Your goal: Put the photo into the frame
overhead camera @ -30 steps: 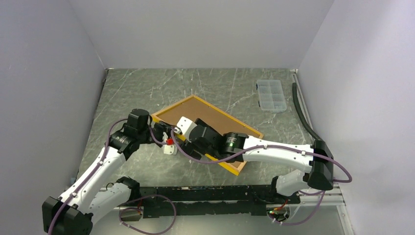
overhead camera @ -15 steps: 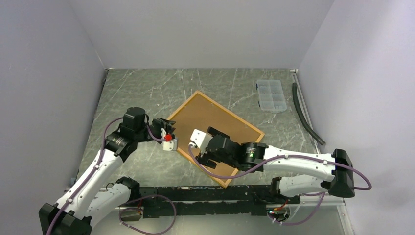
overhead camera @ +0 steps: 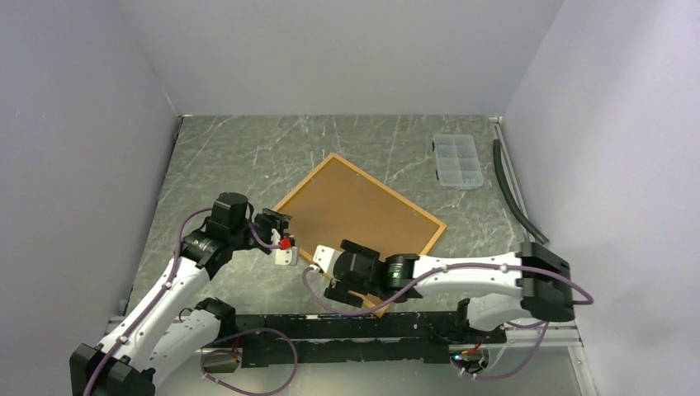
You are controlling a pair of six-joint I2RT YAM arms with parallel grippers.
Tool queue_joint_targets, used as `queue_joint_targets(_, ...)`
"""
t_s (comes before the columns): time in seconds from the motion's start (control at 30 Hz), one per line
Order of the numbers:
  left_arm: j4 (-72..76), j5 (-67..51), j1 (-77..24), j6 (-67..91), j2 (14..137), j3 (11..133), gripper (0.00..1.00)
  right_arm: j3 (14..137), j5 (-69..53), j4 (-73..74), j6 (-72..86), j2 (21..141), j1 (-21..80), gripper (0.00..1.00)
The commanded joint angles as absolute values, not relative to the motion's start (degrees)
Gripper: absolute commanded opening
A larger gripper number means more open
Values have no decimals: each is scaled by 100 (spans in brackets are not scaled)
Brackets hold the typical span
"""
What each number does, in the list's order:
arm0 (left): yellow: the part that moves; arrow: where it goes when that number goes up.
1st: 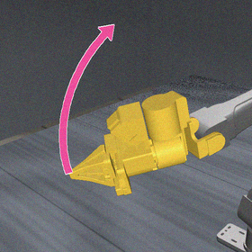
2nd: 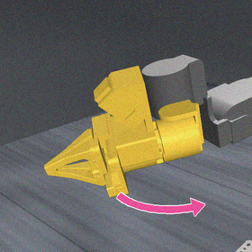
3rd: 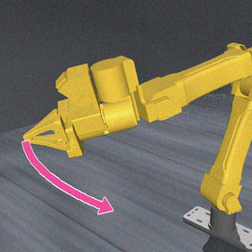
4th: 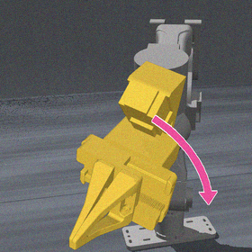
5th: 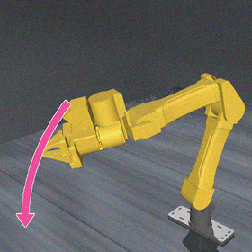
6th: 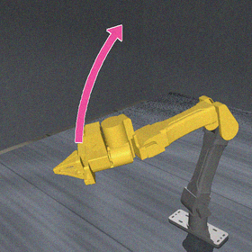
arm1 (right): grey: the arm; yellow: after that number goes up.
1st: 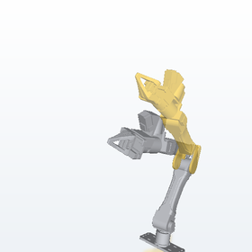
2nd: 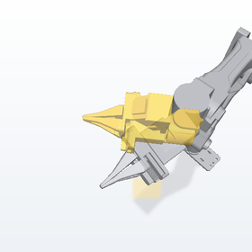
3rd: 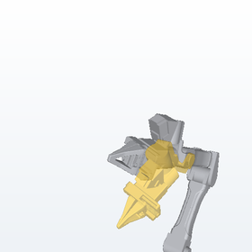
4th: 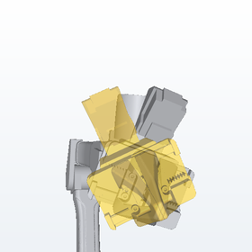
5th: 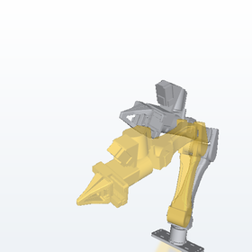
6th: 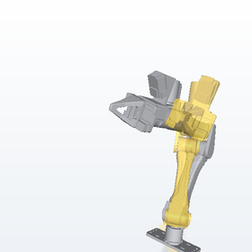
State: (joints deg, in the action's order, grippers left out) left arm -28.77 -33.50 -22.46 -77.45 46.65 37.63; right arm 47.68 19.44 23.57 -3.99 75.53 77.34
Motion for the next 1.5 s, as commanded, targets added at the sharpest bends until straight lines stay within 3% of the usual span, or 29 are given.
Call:
queue_joint_targets(0.0,-2821,-3423,-2011,-7903,4604,3530,55,4612,1528,1651,-10,8169,7658,90)
queue_joint_targets(0.2,-2763,-3566,-1846,-8082,4285,3112,61,4509,877,1068,500,8498,7270,75)
queue_joint_targets(0.27,-2719,-3569,-1827,-8069,4247,2979,62,4440,615,954,596,8484,7098,64)
queue_joint_targets(0.37,-2558,-3547,-1807,-8004,4203,2770,63,4352,326,889,683,8491,6921,41)
queue_joint_targets(0.4,-2497,-3536,-1802,-7987,4194,2712,63,4318,291,878,692,8490,6921,38)
queue_joint_targets(0.73,-2123,-3653,-1801,-8118,4368,2498,64,4034,253,945,896,8328,6967,38)
queue_joint_targets(0.9,-1721,-3774,-1801,-8225,4633,2429,66,4183,392,1084,889,8522,6990,12)
queue_joint_targets(1.03,-1564,-4071,-1801,-8950,4726,2117,76,4418,388,1202,842,8563,6990,2)
queue_joint_targets(1.13,-1325,-4258,-1801,-9833,4732,1702,92,4610,417,1334,802,8454,6979,0)
queue_joint_targets(1.47,1634,-4326,-1871,-10575,5953,862,94,5169,135,1775,770,7989,6913,0)
